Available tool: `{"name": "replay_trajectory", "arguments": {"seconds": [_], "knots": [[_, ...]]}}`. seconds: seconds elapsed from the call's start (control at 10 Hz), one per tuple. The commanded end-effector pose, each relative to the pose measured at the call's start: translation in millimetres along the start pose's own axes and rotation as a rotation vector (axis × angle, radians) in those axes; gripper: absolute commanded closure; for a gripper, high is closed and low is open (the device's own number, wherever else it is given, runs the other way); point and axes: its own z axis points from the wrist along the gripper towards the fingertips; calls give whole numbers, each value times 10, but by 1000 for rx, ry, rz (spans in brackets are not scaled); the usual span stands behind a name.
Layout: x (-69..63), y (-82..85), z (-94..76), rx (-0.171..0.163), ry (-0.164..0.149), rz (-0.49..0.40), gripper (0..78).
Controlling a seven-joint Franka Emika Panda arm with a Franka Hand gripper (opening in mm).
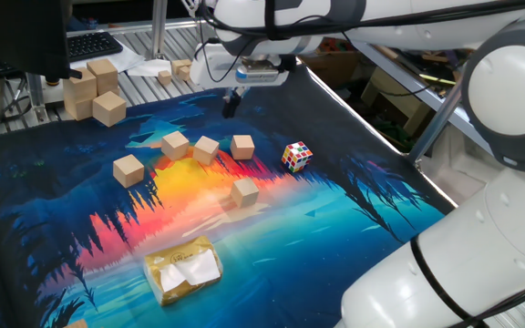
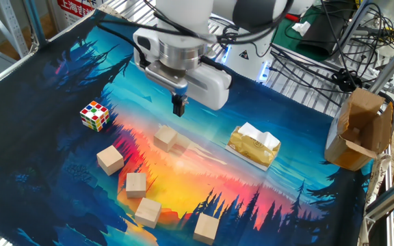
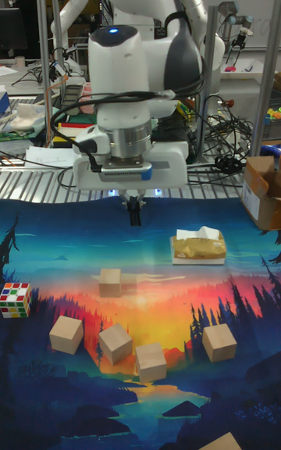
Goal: Stack the blocks in a vertical line of five
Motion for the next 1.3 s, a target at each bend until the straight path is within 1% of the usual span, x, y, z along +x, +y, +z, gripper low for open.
{"name": "replay_trajectory", "arguments": {"seconds": [0.1, 0.3, 0.4, 0.5, 0.6, 0.7, 0.8, 1.1, 1.2, 1.3], "knots": [[8, 55, -16, -50, -16, 66, 776], [17, 196, 56, -50, -16, 91, 776], [20, 233, 84, -49, -18, 96, 776], [16, 311, 149, -49, -21, 104, 776], [14, 319, 155, -49, -21, 105, 776], [-38, 399, 193, -49, -20, 113, 776], [-77, 437, 207, -49, -20, 117, 776], [-234, 515, 221, -45, -15, 133, 776], [-253, 520, 223, -43, -16, 133, 776], [-361, 551, 228, -36, -17, 133, 776]]}}
